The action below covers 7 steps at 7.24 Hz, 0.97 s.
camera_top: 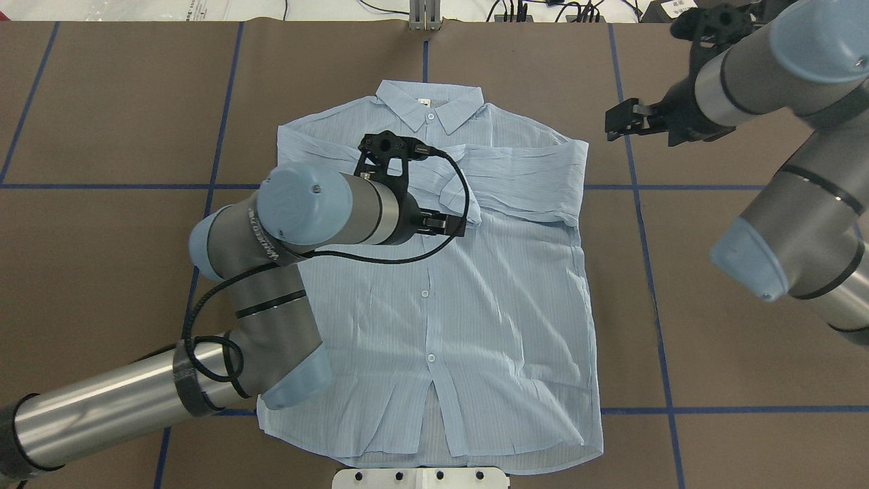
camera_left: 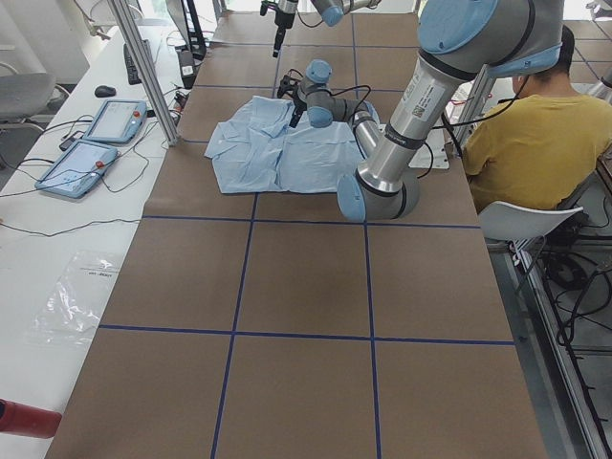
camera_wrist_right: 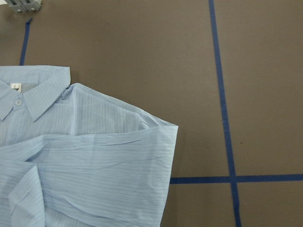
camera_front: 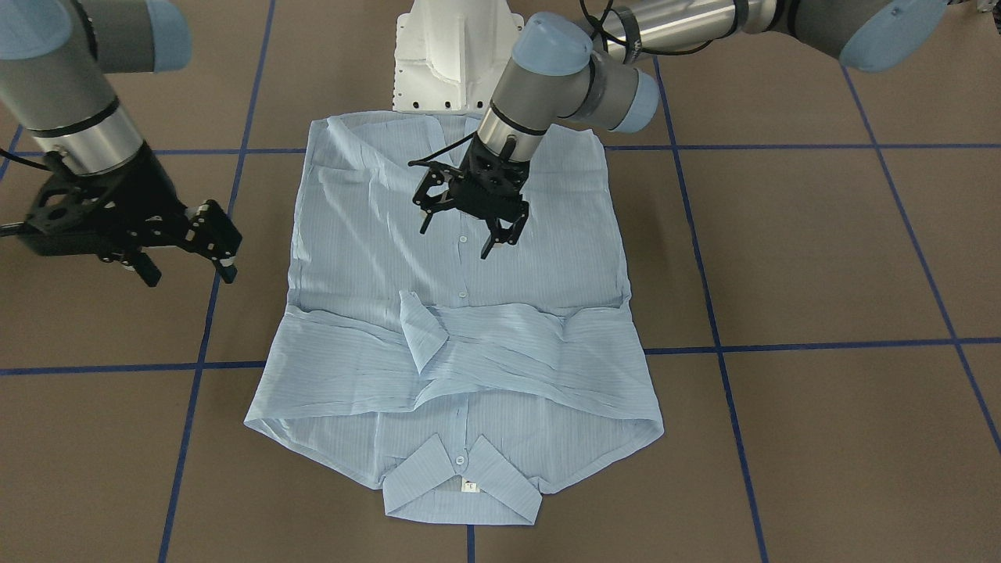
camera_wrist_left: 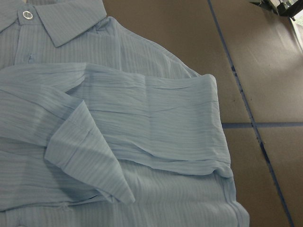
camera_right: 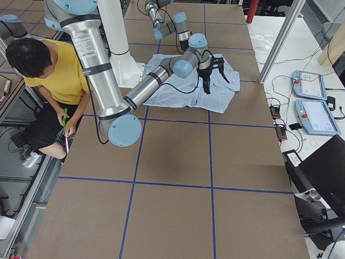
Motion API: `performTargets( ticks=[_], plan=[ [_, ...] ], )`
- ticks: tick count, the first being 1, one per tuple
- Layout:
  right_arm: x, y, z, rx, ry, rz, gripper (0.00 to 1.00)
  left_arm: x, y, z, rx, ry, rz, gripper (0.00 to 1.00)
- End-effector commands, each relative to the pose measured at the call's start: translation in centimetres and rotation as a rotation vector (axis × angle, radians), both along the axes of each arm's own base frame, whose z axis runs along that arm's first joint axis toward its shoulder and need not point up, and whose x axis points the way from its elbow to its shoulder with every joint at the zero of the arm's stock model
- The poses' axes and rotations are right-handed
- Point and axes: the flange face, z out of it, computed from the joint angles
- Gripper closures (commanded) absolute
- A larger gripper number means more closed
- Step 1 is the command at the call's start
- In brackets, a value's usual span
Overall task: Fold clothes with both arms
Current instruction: 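Release the sleeve and withdraw the left gripper while the right gripper reaches toward the collar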
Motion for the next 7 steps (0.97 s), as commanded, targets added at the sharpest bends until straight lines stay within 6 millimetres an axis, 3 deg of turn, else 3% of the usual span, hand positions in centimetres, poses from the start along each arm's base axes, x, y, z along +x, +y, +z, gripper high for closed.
performTargets(
  ticks=[1, 3, 4, 6, 7],
  plan=[
    [-7.6, -1.7, -2.7, 0.007, 0.018, 0.001, 0.0, -7.7, -3.4, 4.1, 0.111, -0.076, 0.05, 0.0],
    [-14.8, -5.0, -5.3, 0.031, 0.088, 0.024, 0.0, -14.3, -6.1, 7.9, 0.221, -0.142, 0.114, 0.0],
    [-18.2, -5.6, -6.6, 0.043, 0.132, 0.027, 0.0, -16.9, -7.4, 9.8, 0.25, -0.172, 0.125, 0.0],
    [-28.2, -5.5, -10.7, 0.11, 0.257, 0.026, 0.0, -18.0, -8.0, 10.3, 0.257, -0.185, 0.113, 0.0],
    [-30.5, -4.9, -10.9, 0.116, 0.331, 0.002, 0.0, -18.1, -8.1, 10.3, 0.252, -0.184, 0.108, 0.0]
  ],
)
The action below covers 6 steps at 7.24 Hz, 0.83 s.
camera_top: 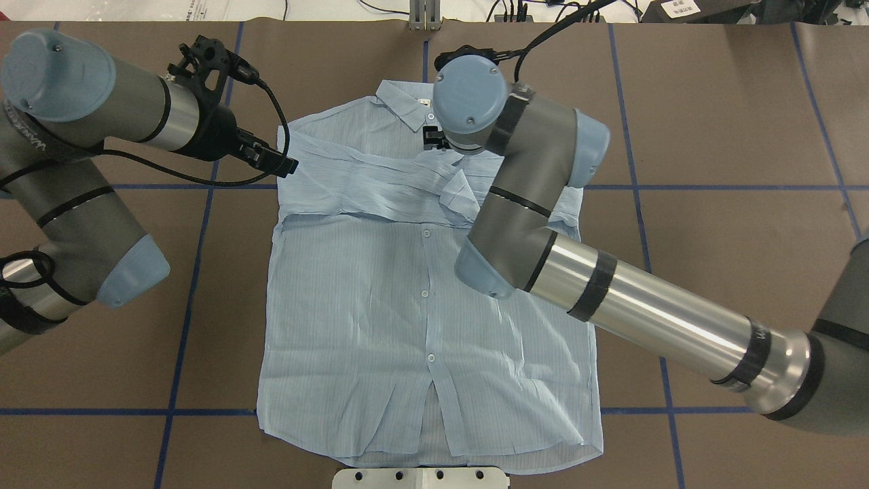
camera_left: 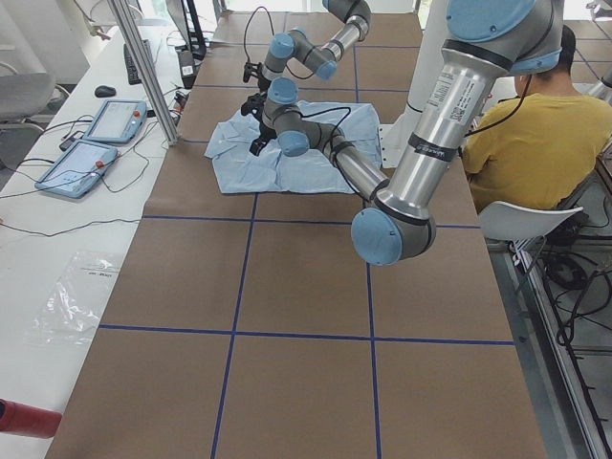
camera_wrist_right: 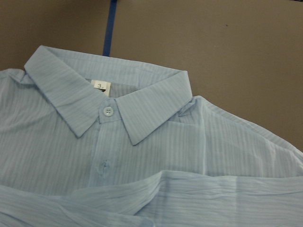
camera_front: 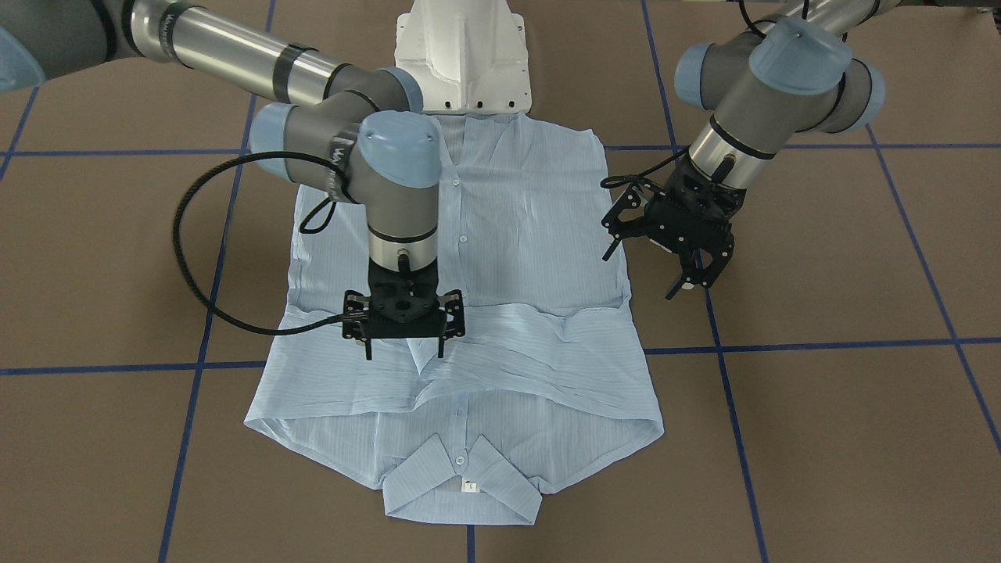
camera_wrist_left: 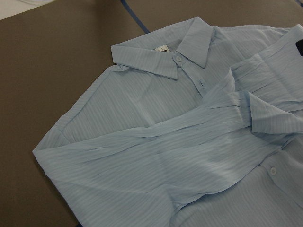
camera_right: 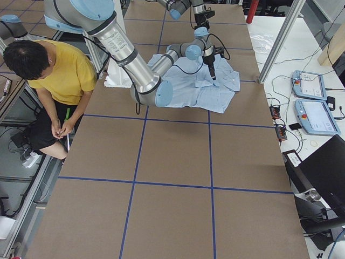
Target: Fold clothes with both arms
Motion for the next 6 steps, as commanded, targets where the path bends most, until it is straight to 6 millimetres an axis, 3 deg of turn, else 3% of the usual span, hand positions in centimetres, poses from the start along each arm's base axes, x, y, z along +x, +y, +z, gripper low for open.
performTargets(
  ticks=[1, 4, 6],
  plan=[
    [-4.9, 1.6, -0.5, 0.037, 0.168, -0.055, 0.0, -0.3, -0.1, 0.1, -0.006, 0.001, -0.006, 0.0],
    [-7.5, 4.9, 0.7, 0.062, 0.281, -0.135, 0.0, -0.2, -0.2, 0.3, -0.009, -0.001, -0.006, 0.0],
    [-7.3, 5.1, 2.4, 0.054, 0.355, -0.177, 0.0, -0.1, -0.1, 0.2, -0.012, 0.003, -0.007, 0.0]
  ],
)
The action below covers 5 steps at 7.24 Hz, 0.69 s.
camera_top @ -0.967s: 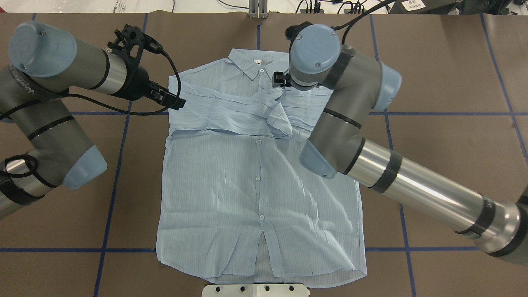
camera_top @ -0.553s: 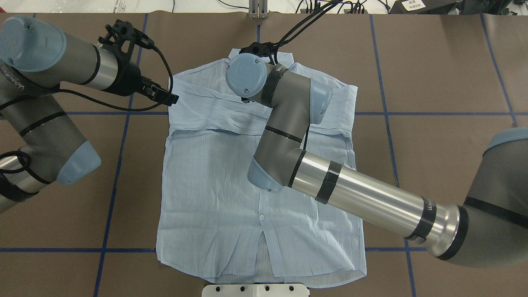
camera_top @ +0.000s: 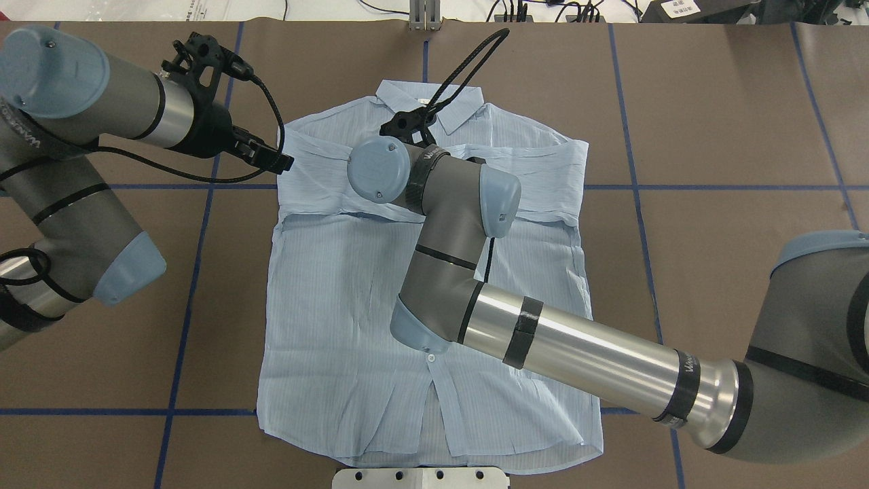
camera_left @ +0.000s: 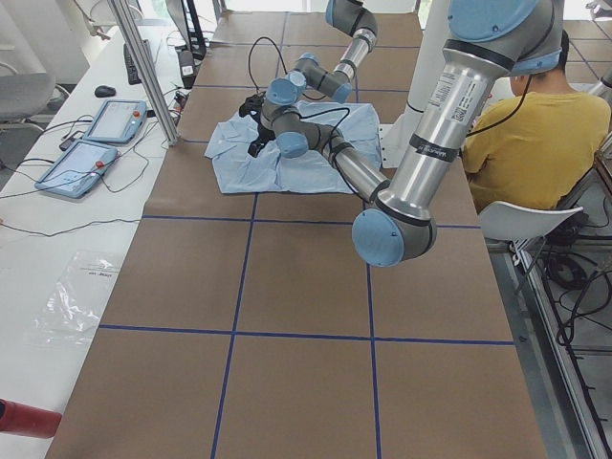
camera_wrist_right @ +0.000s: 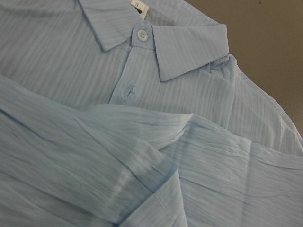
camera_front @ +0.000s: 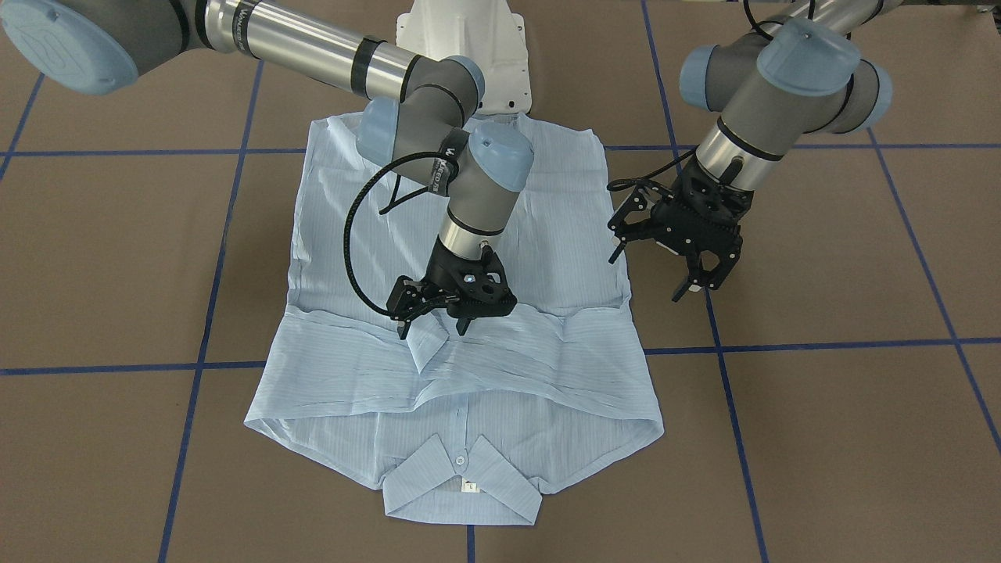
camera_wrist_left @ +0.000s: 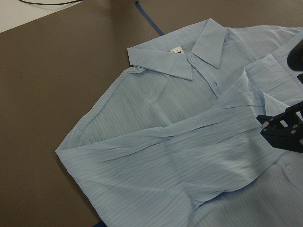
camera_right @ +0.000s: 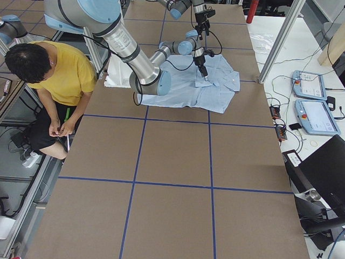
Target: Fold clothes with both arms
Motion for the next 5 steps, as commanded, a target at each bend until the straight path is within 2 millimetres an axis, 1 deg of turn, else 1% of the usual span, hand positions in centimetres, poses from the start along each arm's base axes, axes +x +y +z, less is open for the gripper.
performTargets(
  ticks=[1, 3, 4, 5],
  plan=[
    [-0.2, 0.6, 1.4, -0.011, 0.058, -0.03, 0.0, 0.1, 0.0, 0.0, -0.001, 0.002, 0.0, 0.0],
    [0.3, 0.5, 2.8, -0.014, 0.136, -0.055, 0.0, 0.2, 0.1, 0.0, -0.001, 0.002, 0.002, 0.0],
    [2.7, -1.8, 3.4, -0.006, 0.201, -0.098, 0.0, 0.2, 0.1, 0.0, -0.002, 0.001, 0.002, 0.0],
    [6.9, -4.6, 7.1, -0.008, 0.248, -0.114, 0.0, 0.2, 0.1, 0.0, -0.002, 0.001, 0.002, 0.0]
  ],
)
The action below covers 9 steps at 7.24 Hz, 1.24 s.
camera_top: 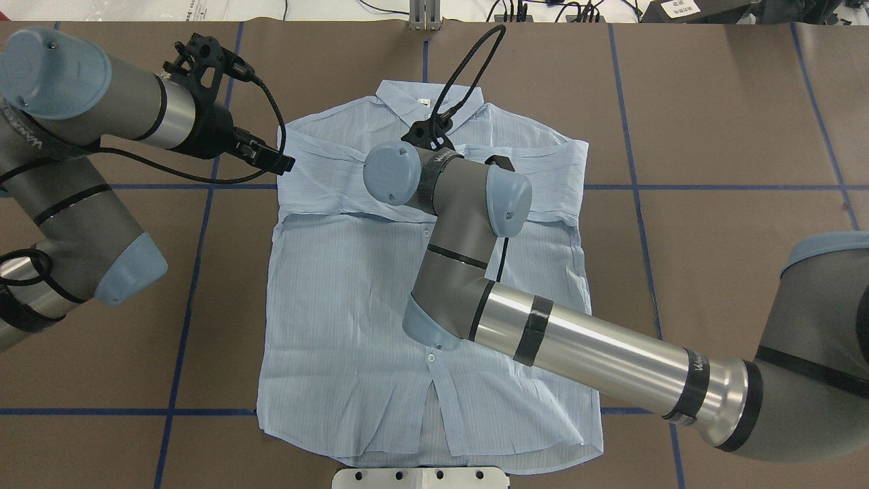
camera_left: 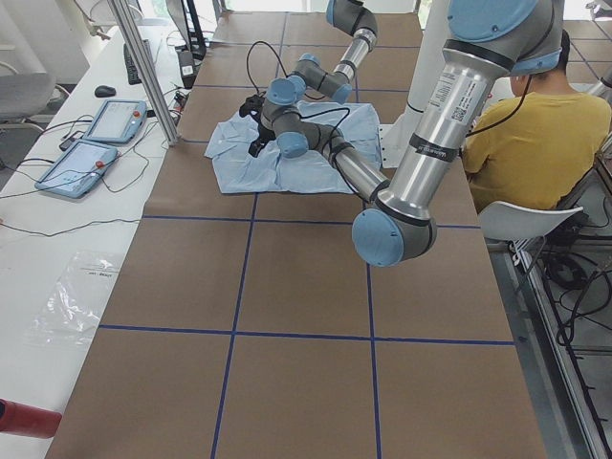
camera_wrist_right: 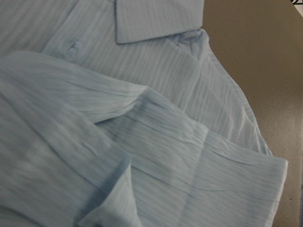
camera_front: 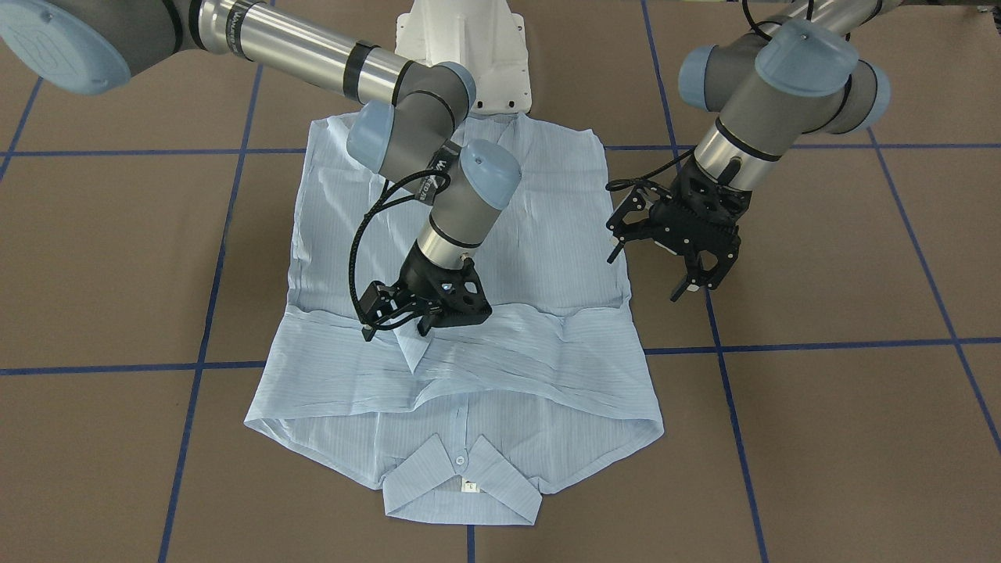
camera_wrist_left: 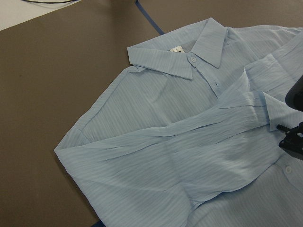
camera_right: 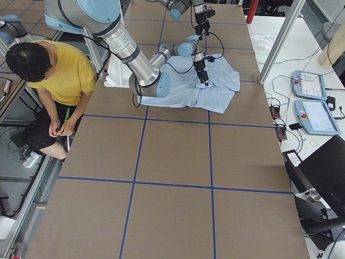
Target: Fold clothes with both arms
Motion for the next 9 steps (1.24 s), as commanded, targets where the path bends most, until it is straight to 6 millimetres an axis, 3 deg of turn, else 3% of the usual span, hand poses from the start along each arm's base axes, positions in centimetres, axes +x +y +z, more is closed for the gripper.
performTargets(
  ticks=[1, 2, 3, 5, 6, 7, 9],
  plan=[
    [10.6, -5.3, 6.3, 0.018, 0.102, -0.074, 0.0, 0.1, 0.1, 0.0, -0.001, 0.001, 0.001, 0.0],
    [16.6, -6.3, 7.8, 0.037, 0.103, -0.084, 0.0, 0.2, 0.2, -0.3, -0.021, 0.013, -0.007, 0.0],
    [19.4, -4.8, 7.1, 0.033, -0.005, -0.085, 0.0, 0.4, 0.2, -0.6, -0.039, 0.023, -0.017, 0.0],
    [24.8, 2.1, 4.8, 0.025, -0.344, 0.03, 0.0, 0.9, 1.0, -0.6, -0.124, 0.054, -0.046, 0.0],
    [27.0, 5.5, 4.9, -0.052, -0.482, 0.099, 0.0, 2.7, 3.5, -1.6, -0.199, 0.1, -0.045, 0.0],
    [26.8, 8.7, 4.4, -0.143, -0.594, 0.192, 0.0, 3.7, 6.7, -2.0, -0.252, 0.13, -0.039, 0.0],
    [23.4, 12.8, 4.2, -0.268, -0.735, 0.35, 0.0, 4.9, 13.8, -0.7, -0.337, 0.144, -0.066, 0.0]
  ],
)
